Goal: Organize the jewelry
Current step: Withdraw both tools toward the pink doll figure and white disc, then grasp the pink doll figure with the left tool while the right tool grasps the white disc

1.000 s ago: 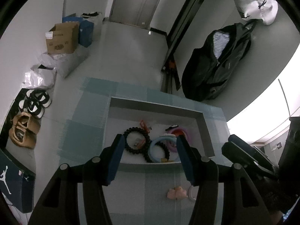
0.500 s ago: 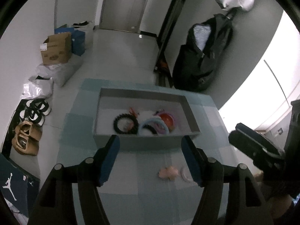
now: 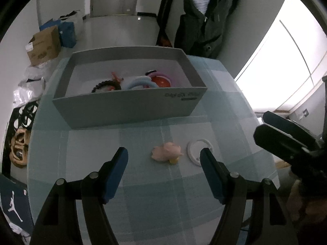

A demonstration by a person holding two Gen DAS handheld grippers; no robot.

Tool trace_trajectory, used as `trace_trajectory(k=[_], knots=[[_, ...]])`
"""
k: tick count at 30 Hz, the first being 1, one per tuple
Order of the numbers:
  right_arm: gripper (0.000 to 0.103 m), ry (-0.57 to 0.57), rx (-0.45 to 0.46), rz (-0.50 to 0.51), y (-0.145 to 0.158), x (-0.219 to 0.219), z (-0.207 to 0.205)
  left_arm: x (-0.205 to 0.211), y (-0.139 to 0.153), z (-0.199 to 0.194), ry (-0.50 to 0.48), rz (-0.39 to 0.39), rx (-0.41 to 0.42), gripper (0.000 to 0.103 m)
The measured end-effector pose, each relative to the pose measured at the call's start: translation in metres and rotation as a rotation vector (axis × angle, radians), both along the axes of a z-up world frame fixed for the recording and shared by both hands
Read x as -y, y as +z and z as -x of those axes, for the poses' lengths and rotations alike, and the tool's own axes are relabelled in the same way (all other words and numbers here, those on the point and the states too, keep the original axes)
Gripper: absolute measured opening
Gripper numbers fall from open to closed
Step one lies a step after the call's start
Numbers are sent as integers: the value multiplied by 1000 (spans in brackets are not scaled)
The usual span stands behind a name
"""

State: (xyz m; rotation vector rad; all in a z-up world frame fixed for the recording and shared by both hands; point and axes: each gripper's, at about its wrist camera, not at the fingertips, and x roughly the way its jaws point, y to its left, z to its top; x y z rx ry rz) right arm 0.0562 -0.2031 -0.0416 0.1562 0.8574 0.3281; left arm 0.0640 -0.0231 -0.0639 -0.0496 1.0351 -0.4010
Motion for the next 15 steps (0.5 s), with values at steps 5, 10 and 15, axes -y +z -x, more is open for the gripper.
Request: trace_trajectory(k=[5,10,15], knots=[[97,-6,-10,23,-3,7,10,3,-1,-1,1,-9,4,69],[97,-13,-46,22,-10,15,11,1,-9,-12,27,22,-35,69],[97,-26,-52,15,-12,22,11,2,-18,-13,26,55,-75,68]])
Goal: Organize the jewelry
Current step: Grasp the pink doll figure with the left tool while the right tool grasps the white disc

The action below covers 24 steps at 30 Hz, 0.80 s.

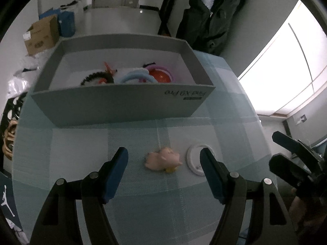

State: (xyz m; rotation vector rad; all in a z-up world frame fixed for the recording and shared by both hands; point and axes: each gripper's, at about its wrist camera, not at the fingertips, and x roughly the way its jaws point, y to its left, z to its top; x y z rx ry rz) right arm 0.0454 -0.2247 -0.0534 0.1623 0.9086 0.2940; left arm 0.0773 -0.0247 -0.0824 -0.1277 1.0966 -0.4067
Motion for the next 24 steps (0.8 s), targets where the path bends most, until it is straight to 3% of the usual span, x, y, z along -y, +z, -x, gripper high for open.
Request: trace_trajectory(k=[5,7,9,10,11,24], knots=[[97,-1,3,-6,1,0,0,3,-3,0,-13,-7,0,65],[97,4,6,-2,1,-1,1,3,-2,0,-14,-12,-1,48],[97,11,8,5,1,-2,1,3,-2,0,-13,-22,0,43],[97,11,8,7,1,-2,1,3,-2,0,-13,-23,0,34],[97,11,8,8,1,-3,1,3,-3,0,-15,-22,-3,31],[97,10,-6,5,-3,-3,2,0,9,1,-22,-26,21,31]])
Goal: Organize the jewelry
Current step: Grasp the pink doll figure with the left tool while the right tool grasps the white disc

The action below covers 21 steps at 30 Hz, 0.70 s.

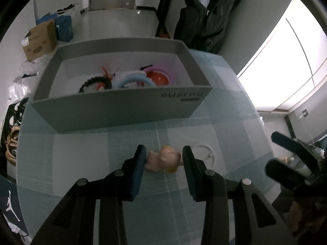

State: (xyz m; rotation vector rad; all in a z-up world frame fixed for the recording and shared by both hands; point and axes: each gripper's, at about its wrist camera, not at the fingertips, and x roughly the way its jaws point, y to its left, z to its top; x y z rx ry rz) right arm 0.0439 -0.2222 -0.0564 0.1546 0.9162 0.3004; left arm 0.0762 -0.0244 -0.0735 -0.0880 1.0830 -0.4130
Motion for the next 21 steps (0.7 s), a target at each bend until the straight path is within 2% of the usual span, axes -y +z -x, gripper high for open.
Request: trace_trajectory(k=[3,11,14,18,21], knots=[[97,2,-7,-3,-3,-1,1,-2,10,4,1,14,11,31],[95,39,-31,14,-13,-17,-1,-16,49,15,21,86,109,31],[85,70,-51,44,-21,-30,-3,-27,59,16,52,116,132,31],[78,95,-54,98,-30,-49,-7,-39,63,14,93,145,149,31],[77,129,-47,158,-35,-66,-8,-46,61,11,118,165,141,31]])
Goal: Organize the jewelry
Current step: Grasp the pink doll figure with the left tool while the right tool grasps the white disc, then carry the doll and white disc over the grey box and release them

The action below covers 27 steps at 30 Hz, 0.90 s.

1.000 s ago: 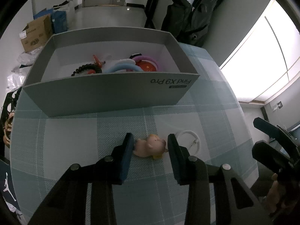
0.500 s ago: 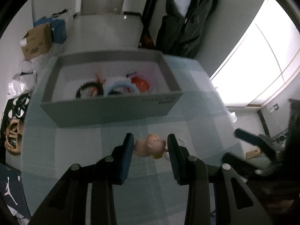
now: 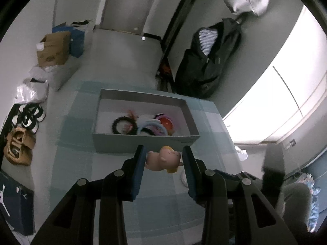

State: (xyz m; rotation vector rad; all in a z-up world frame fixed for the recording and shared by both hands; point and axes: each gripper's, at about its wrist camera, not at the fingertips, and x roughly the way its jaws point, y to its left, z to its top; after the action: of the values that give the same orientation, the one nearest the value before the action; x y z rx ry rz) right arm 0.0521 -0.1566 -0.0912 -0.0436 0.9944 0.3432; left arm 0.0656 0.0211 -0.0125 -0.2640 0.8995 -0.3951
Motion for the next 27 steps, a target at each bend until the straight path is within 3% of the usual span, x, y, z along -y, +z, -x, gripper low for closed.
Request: trace_trajectory(k=[6,10,17,27], knots=[[70,-1,16,135,-10,-20,-6,-16,0,0,45,1,-13,31],[67,-26,12,152,-11,-23,-8,-21,9,5,50,6,12,31],[41,20,32,169,-9,-35,-7,-24,15,7,56,-1,39,31],[41,-12,-4,86,-6,-28,-11,-24,17,8,57,-6,48,31]])
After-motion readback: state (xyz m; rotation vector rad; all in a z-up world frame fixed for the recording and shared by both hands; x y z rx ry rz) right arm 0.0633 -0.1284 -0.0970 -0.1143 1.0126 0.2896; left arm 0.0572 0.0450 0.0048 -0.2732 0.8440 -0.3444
